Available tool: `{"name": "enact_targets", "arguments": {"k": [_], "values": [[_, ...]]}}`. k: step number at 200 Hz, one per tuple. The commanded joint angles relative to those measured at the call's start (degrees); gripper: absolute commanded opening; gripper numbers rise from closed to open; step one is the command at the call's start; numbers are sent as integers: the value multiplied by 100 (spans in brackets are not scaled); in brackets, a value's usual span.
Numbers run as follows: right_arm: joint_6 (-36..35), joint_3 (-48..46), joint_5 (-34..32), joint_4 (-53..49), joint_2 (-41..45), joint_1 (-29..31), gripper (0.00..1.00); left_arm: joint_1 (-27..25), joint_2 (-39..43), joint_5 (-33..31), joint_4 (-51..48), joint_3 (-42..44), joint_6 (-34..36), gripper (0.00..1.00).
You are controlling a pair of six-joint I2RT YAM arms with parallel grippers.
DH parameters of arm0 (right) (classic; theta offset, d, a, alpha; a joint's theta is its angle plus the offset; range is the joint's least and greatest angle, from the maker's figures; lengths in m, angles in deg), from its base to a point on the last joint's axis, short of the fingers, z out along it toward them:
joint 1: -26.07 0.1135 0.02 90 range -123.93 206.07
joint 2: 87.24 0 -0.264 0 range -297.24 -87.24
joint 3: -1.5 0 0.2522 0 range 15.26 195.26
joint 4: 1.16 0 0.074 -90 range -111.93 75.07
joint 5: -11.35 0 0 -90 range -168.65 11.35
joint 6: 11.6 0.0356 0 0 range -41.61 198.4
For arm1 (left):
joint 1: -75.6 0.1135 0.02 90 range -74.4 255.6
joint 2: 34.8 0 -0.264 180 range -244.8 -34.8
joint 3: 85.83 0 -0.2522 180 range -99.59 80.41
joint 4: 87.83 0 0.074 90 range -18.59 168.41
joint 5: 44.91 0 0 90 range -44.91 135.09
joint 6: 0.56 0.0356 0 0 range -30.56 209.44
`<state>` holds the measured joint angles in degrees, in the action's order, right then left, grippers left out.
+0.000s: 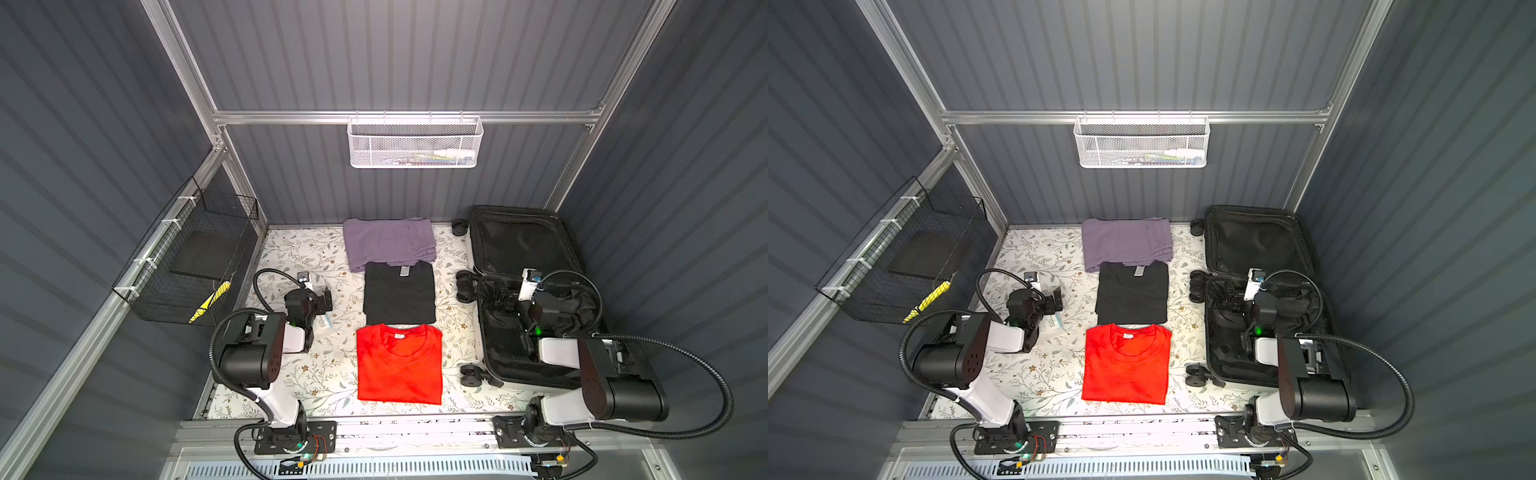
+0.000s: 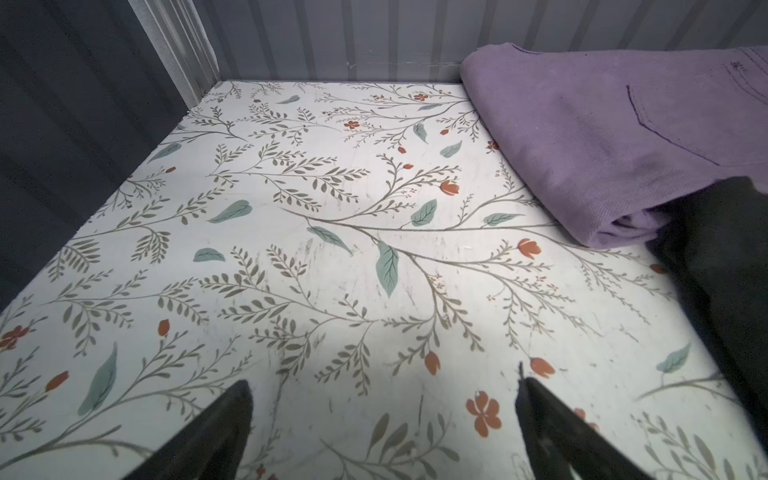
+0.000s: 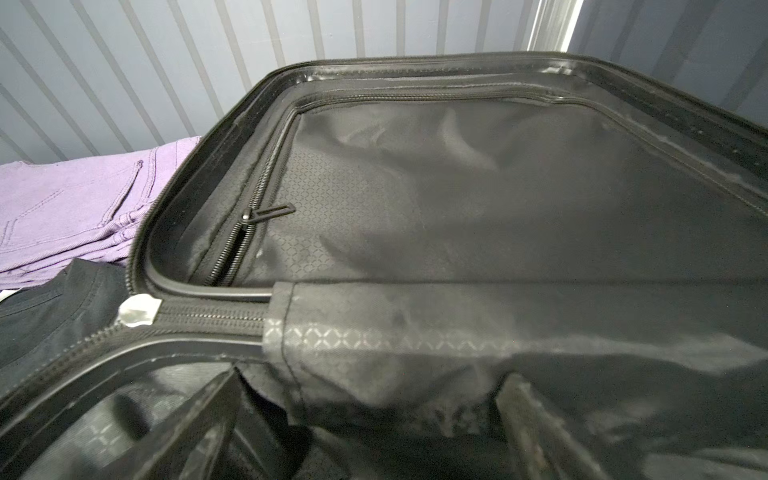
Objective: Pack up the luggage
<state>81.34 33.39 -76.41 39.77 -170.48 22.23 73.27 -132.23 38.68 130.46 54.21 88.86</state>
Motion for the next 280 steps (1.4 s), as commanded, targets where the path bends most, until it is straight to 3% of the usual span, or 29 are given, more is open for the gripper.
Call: {"name": "enact_targets", "arguments": {"k": [1, 257, 280], "values": [[-57, 72, 38, 23, -17, -4, 99, -13, -92, -34, -27, -105, 102, 100], [94, 35, 261, 100, 32, -164, 99, -13, -20, 12, -30, -100, 107, 100], [200, -82, -64, -127, 541, -172, 99, -18, 333, 78, -835, -393, 149, 100]]}}
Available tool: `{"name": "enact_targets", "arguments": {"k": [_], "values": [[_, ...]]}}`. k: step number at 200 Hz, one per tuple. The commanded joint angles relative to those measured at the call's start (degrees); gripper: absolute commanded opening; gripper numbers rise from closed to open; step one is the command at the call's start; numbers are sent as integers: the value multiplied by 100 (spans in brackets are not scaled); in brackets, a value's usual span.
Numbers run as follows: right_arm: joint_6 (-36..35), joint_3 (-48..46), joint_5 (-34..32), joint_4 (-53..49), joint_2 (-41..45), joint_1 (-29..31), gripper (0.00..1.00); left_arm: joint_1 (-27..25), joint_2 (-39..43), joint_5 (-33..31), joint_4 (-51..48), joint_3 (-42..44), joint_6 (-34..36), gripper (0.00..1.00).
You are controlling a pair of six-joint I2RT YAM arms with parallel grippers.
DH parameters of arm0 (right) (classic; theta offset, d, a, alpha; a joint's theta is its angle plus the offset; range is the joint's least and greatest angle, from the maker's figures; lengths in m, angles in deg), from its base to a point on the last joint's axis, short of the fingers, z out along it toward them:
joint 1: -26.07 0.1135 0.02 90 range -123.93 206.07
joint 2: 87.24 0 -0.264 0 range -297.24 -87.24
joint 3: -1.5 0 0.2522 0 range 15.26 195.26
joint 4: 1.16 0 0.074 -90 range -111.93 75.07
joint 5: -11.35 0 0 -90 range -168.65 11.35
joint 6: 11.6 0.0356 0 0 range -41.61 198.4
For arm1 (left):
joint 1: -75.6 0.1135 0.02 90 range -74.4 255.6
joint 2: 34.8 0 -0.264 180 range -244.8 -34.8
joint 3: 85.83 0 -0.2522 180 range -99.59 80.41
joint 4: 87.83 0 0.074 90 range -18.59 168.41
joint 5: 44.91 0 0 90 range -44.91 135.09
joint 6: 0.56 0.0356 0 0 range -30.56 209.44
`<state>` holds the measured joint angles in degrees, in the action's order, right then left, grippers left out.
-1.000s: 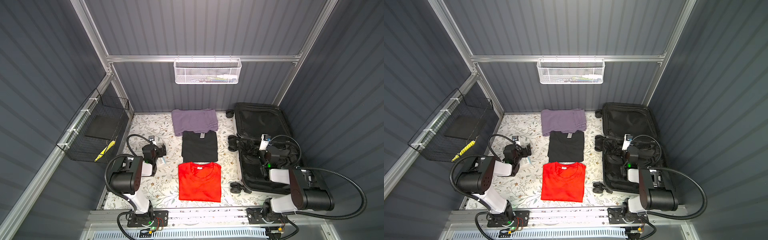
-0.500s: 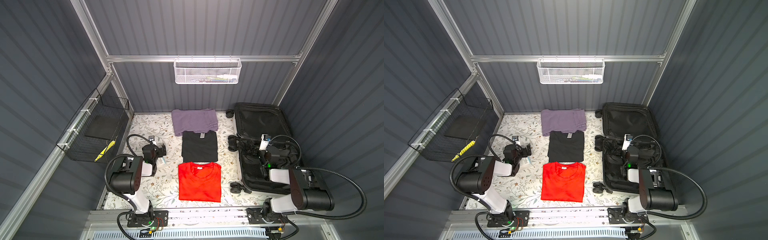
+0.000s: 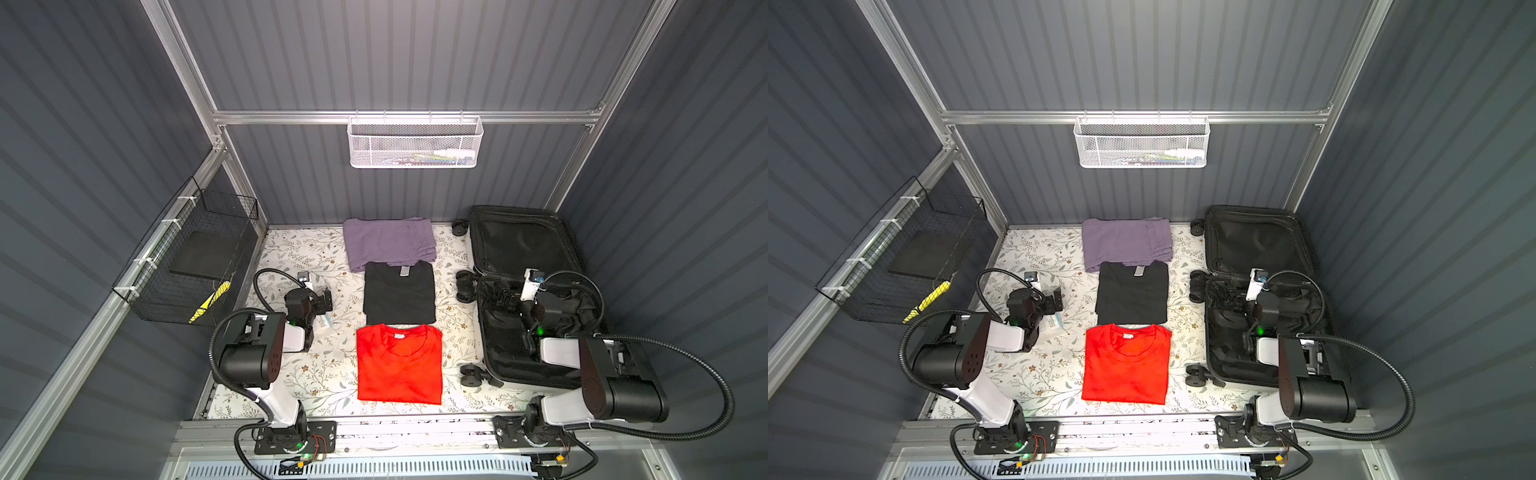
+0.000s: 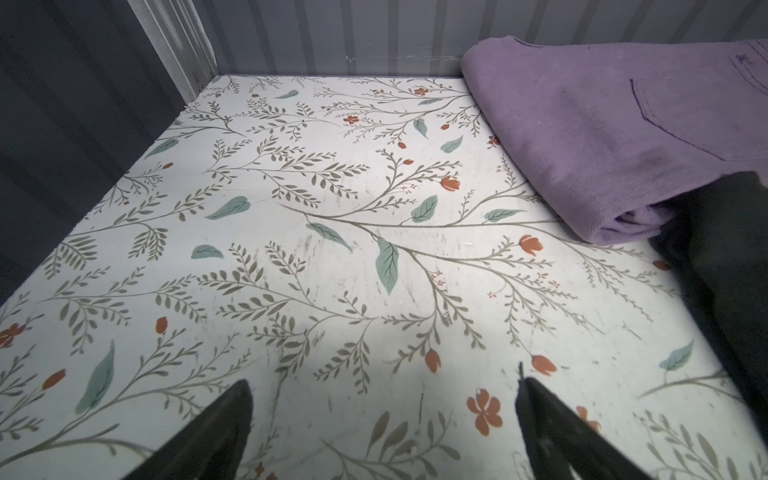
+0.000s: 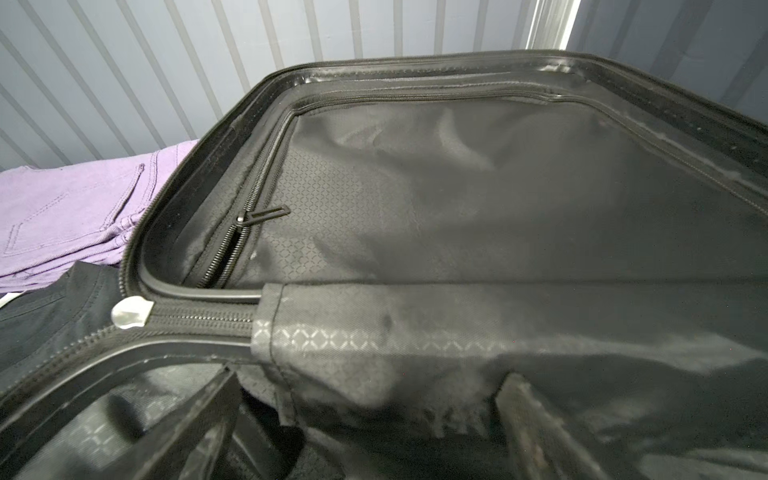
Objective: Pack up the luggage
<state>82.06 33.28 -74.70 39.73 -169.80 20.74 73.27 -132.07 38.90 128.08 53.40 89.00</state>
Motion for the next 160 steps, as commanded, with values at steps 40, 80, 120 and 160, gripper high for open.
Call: {"name": "enact_targets", "arguments": {"k": [40, 80, 120, 160], "values": [[639, 197, -816, -1709, 1791, -34, 99, -21, 679, -105, -1367, -599, 100, 100], [3501, 1163, -1216, -4187, 2573, -163, 99, -22, 1274, -74, -2646, -1179, -406, 100], [3494, 1797, 1462, -4373, 2387, -258, 99, -121, 1384, 251, -4835, -2460, -1201, 100], [2916, 2811, 2028, -5821, 2191, 157, 99, -438, 1199, 165, -6237, -3344, -1671, 100]]}}
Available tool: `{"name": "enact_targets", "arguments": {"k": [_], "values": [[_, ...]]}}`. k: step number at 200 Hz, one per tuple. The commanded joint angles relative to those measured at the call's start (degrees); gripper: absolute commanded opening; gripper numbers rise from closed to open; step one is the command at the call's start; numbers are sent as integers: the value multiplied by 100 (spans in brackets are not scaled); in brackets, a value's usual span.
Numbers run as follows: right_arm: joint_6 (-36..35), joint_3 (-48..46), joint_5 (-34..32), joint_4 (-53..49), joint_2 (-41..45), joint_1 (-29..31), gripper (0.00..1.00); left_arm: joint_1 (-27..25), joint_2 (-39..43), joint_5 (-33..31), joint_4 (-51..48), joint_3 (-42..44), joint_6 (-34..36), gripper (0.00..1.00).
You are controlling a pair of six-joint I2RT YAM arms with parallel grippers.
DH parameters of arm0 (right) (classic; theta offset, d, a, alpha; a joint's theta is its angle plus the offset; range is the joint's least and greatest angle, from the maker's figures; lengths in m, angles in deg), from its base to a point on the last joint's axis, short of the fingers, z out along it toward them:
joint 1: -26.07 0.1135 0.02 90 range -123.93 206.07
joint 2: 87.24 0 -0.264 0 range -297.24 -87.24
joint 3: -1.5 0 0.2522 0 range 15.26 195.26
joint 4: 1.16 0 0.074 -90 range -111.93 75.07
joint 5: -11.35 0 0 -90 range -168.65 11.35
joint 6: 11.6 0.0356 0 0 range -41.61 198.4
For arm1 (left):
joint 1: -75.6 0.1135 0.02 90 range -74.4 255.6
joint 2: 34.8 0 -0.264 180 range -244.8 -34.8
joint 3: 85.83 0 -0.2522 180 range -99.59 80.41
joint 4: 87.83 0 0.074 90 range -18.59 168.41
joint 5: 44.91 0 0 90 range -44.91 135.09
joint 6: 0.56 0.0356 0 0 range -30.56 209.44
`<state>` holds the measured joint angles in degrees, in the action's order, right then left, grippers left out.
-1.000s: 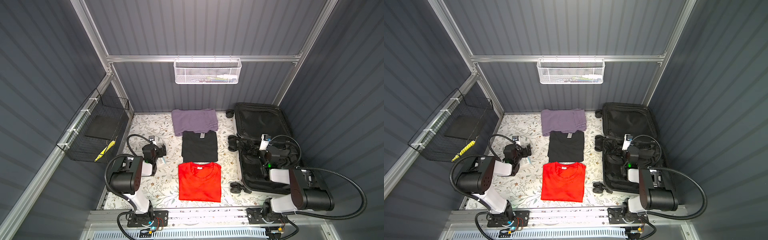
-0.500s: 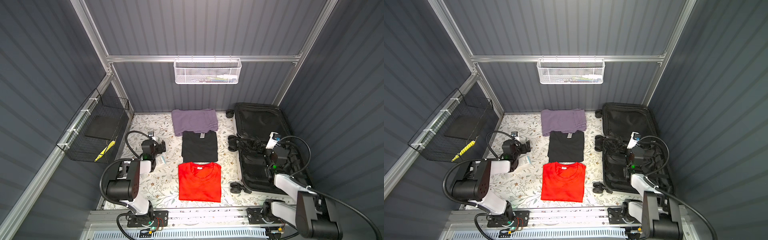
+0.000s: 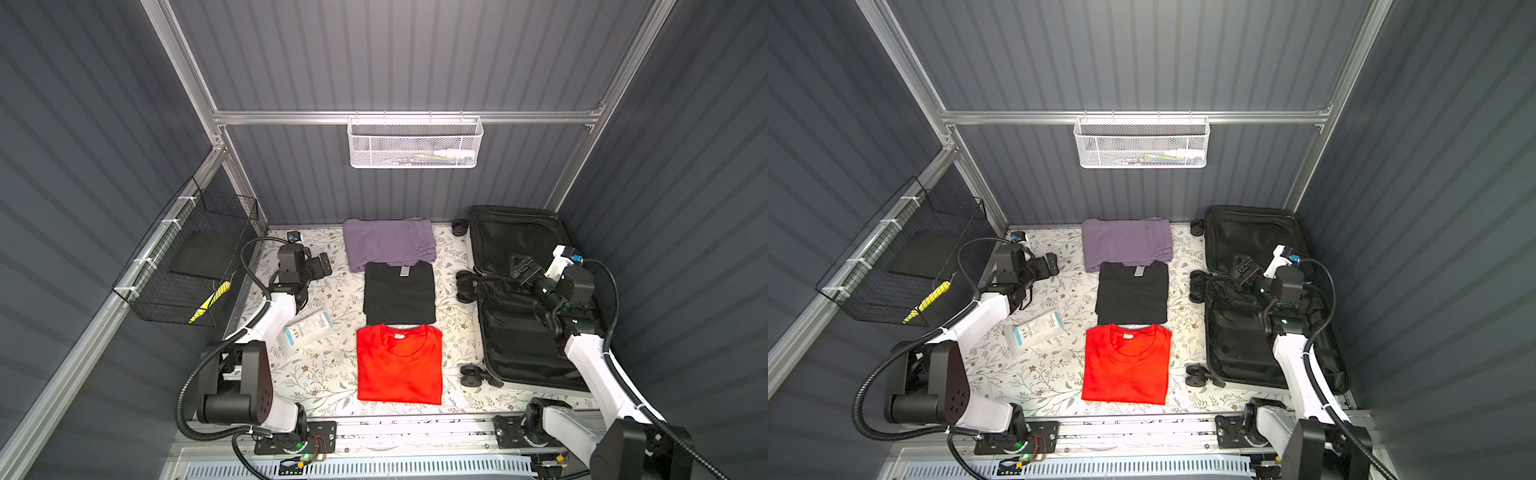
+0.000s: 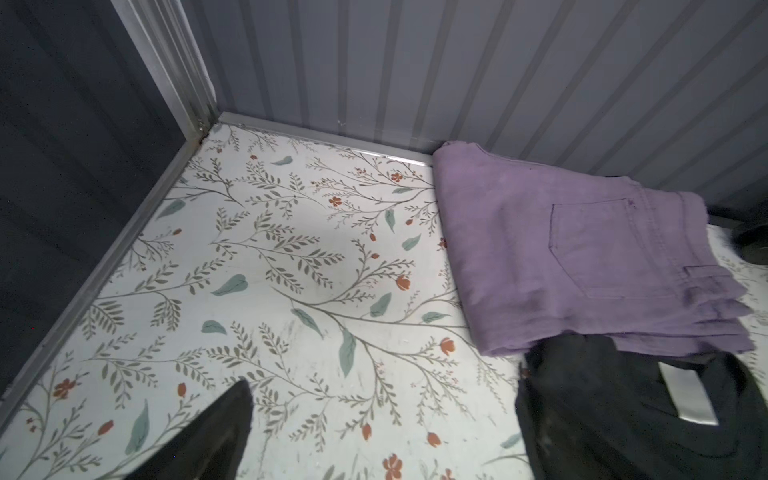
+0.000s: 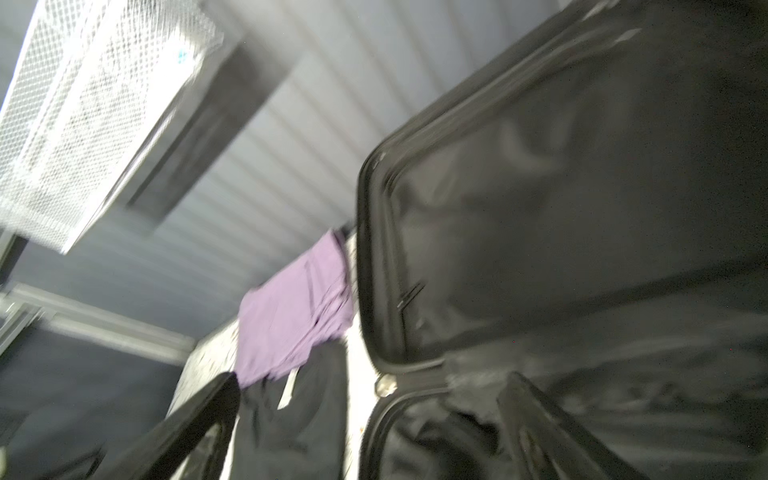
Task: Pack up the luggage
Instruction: 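Move both grippers down to the folded red T-shirt's opposite edges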
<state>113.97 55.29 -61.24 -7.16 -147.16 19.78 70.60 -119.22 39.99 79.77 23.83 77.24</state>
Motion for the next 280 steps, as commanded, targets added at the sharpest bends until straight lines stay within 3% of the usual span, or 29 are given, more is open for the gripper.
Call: {"name": "enact_targets", "arguments": {"k": [1, 51, 98, 125, 172, 224, 280], "values": [[-294, 637, 679, -1188, -82, 265, 99, -179, -89, 59, -1440, -406, -503, 100], [-1012, 1688, -82, -2809, -389, 1083, 99, -470, -207, -190, -2869, -1014, -1242, 100], [-850, 1601, 336, -2974, -673, 1736, 99, -590, 190, -200, -3399, -640, -1786, 100], [-608, 1406, 245, -2898, -747, 2352, 98, -590, 473, 42, -3357, -261, -1751, 100], [-207, 1117, -531, -2974, -984, 3348, 94, -643, 735, 944, -3201, 181, -1524, 100], [430, 776, -1293, -3669, -1016, 4365, 89, -816, 1172, 2025, -2913, 883, -1638, 100], [1208, 541, -1632, -3843, -1119, 5219, 85, -1285, 1217, 2164, -2514, 1507, -1644, 98]]}}
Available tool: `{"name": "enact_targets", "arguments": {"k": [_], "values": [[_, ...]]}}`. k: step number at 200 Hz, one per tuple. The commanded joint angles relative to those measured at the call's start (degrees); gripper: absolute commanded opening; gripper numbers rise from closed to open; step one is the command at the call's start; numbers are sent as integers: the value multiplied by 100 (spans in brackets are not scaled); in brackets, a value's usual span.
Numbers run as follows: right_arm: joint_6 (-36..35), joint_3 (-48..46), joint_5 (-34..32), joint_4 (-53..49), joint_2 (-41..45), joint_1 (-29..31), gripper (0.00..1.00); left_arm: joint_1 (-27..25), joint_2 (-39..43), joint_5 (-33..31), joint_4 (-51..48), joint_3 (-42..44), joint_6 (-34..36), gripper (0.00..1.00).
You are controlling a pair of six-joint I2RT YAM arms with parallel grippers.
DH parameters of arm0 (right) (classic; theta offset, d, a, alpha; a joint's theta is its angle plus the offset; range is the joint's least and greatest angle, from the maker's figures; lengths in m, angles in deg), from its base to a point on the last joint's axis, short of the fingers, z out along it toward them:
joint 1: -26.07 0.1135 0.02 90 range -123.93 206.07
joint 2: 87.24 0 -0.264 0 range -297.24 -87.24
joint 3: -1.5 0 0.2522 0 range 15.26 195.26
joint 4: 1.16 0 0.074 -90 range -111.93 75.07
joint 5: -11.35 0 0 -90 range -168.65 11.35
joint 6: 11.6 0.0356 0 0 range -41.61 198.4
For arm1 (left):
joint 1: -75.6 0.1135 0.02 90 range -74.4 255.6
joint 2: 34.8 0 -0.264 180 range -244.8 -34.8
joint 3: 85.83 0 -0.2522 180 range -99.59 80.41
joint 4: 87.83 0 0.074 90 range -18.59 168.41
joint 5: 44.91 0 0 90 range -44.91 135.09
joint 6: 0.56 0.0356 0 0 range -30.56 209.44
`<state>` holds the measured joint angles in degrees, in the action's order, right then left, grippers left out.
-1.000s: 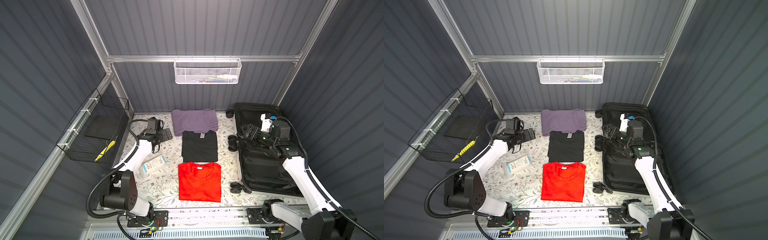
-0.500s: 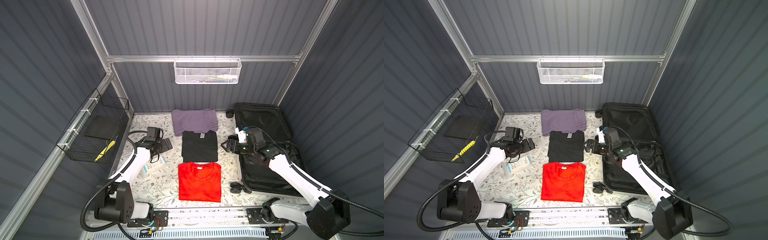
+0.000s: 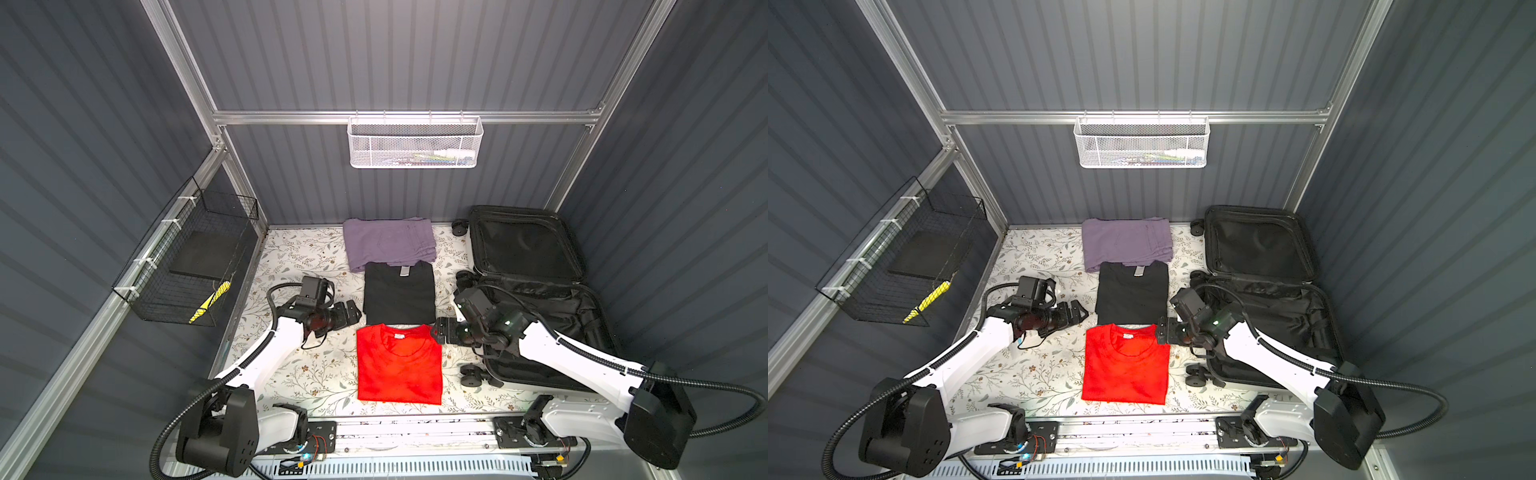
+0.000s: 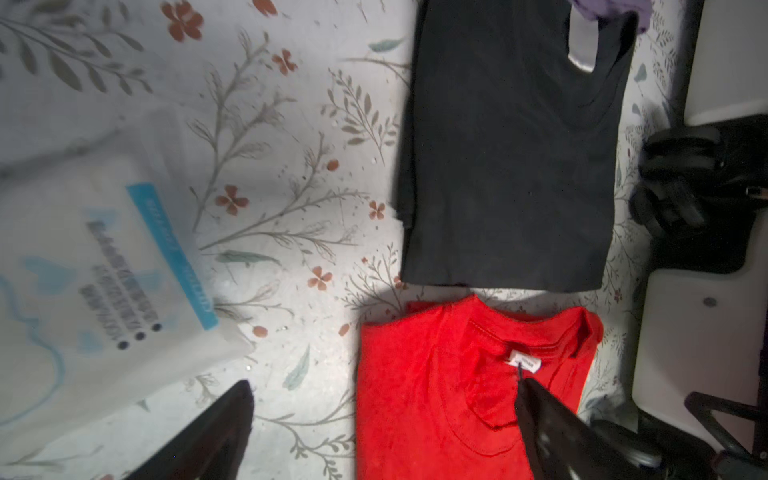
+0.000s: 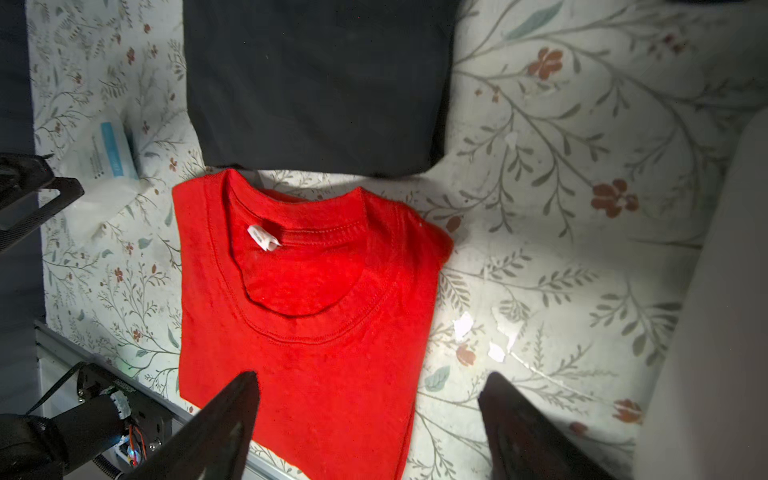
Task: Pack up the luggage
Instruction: 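Move both grippers down to the folded red T-shirt's opposite edges, then close both grippers on the red T-shirt edges and lift it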
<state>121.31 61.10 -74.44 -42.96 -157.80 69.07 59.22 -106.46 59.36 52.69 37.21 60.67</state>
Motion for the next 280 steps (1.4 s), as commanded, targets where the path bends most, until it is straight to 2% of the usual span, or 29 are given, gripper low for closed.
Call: {"name": "enact_targets", "arguments": {"k": [1, 37, 88, 183, 220, 280], "values": [[482, -41, -314, -268, -59, 311, 84, -155, -64, 222, 196, 175, 17, 97], [765, -81, -455, -508, -20, 796, 84, -369, -439, 104, 389, 167, 151, 95], [1215, -595, -393, -194, 70, 1263, 83, -681, -990, -385, 191, -177, 497, 91], [2007, -1103, -474, 20, -133, 2280, 82, -1018, -1271, -630, 54, -397, 741, 86], [2212, -1415, -461, 387, -63, 2388, 82, -1214, -1320, -769, 66, -392, 673, 84], [2038, -1351, -437, 808, -332, 2384, 78, -1416, -1357, -848, 232, -286, 575, 81]]}}
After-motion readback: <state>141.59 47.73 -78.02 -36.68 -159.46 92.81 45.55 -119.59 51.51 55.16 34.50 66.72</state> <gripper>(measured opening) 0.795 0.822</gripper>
